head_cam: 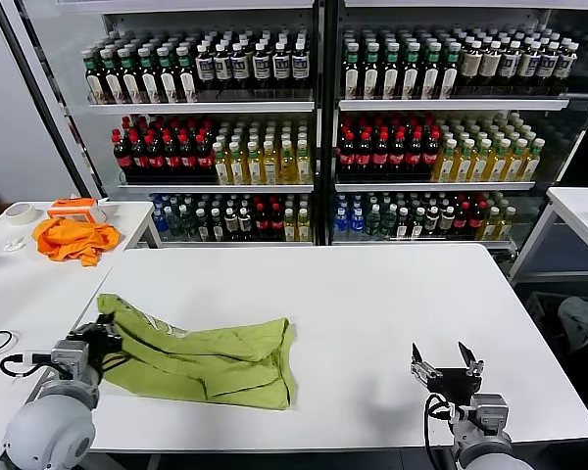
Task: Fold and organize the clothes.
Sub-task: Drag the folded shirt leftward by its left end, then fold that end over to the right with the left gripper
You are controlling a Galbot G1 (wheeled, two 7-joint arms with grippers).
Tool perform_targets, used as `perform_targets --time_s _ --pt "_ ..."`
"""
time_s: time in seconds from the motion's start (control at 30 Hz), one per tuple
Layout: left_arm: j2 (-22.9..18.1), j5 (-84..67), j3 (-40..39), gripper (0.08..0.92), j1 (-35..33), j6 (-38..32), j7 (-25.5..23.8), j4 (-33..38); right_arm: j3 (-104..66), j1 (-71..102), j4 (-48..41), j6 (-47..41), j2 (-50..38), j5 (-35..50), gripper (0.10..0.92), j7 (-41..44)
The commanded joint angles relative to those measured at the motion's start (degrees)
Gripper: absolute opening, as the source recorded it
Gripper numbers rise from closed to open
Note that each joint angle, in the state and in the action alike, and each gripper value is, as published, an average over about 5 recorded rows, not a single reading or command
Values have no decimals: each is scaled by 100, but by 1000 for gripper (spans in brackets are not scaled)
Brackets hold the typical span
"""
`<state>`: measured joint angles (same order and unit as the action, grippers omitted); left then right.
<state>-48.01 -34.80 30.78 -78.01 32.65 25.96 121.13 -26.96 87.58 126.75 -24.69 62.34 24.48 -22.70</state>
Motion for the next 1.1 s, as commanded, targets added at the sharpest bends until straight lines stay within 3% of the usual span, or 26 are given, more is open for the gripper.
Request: perform_targets --time_s 0.03,0.67,1.1 --pt "-407 -718 -1043 95 445 52 -89 523 -10 -9 -16 -7 21 -22 823 -2" --pt "-1436 -472 -2240 95 1295 45 -241 -155 -124 -16 31 -21 200 -78 823 11" --pt "-1658 -593 -2654 95 1385 54 -211 -426 -73 -162 -115 -38 171 -50 823 26"
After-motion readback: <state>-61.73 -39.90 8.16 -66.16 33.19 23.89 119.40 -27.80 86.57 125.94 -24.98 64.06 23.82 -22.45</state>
